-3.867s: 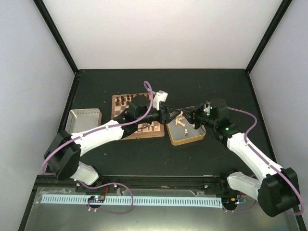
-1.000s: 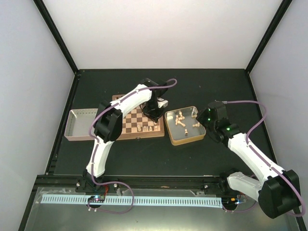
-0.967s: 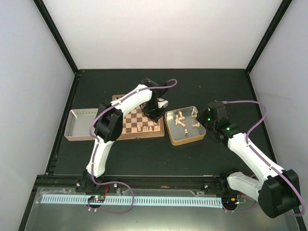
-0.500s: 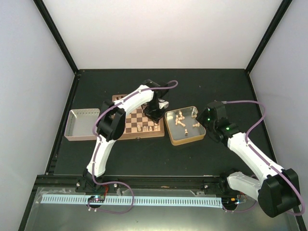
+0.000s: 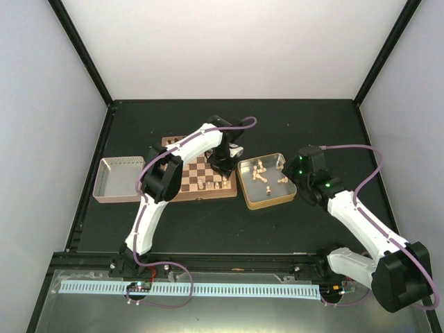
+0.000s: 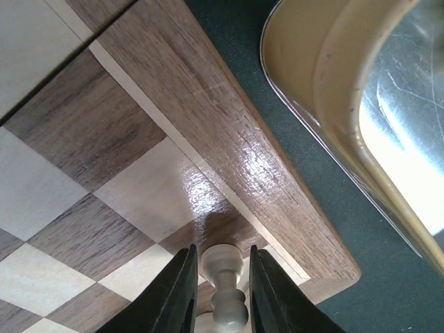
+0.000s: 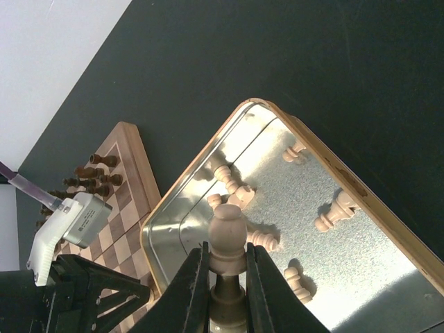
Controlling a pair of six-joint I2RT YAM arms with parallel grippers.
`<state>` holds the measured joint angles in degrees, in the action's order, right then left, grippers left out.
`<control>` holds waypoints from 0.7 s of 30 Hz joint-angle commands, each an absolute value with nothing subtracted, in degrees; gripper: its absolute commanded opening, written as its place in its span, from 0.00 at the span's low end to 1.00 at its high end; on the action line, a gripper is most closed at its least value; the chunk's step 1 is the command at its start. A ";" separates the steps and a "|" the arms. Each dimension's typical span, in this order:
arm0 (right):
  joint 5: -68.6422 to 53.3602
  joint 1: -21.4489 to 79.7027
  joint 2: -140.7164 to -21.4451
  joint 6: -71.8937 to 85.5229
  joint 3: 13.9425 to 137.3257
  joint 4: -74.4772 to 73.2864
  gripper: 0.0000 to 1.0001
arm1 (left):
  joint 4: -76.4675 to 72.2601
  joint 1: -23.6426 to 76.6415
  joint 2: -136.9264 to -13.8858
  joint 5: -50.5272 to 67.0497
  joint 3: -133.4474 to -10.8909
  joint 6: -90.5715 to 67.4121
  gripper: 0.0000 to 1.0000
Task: Set up the chess pieces on the board
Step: Place the chess piece on the chessboard.
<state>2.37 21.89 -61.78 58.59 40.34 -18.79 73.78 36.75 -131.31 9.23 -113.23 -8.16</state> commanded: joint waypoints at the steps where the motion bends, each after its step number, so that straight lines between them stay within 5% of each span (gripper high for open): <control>1: 2.21 21.97 -61.96 57.76 40.25 -17.40 0.01 | 72.84 36.75 -132.15 8.19 -116.10 -9.13 0.23; 13: 2.11 21.97 -61.57 57.70 40.08 -17.49 0.01 | 71.70 36.69 -131.77 7.92 -116.02 -9.58 0.16; 21: 0.76 21.97 -61.44 55.94 40.12 -16.71 0.01 | 70.36 36.48 -129.06 8.58 -116.45 -10.67 0.33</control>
<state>1.37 21.89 -61.82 57.91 40.34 -18.48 71.88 36.75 -131.37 8.38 -113.97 -9.28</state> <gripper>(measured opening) 0.124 0.309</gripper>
